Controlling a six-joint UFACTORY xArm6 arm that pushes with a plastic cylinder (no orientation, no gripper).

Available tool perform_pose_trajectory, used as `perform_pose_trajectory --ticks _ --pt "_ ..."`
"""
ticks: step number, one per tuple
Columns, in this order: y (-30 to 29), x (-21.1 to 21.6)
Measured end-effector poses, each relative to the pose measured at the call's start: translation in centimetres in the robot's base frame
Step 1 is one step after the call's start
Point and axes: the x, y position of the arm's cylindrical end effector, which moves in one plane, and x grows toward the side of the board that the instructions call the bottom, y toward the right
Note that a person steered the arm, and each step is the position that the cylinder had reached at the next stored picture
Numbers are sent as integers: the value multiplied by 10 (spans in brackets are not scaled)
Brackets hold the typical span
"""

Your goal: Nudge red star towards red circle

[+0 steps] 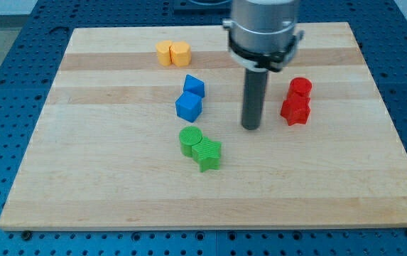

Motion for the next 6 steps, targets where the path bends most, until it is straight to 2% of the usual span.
perform_pose_trajectory --ticks 2,4,5,6 --pt "67 25" --pt "74 -2" --pt "86 -2" --pt "122 -2"
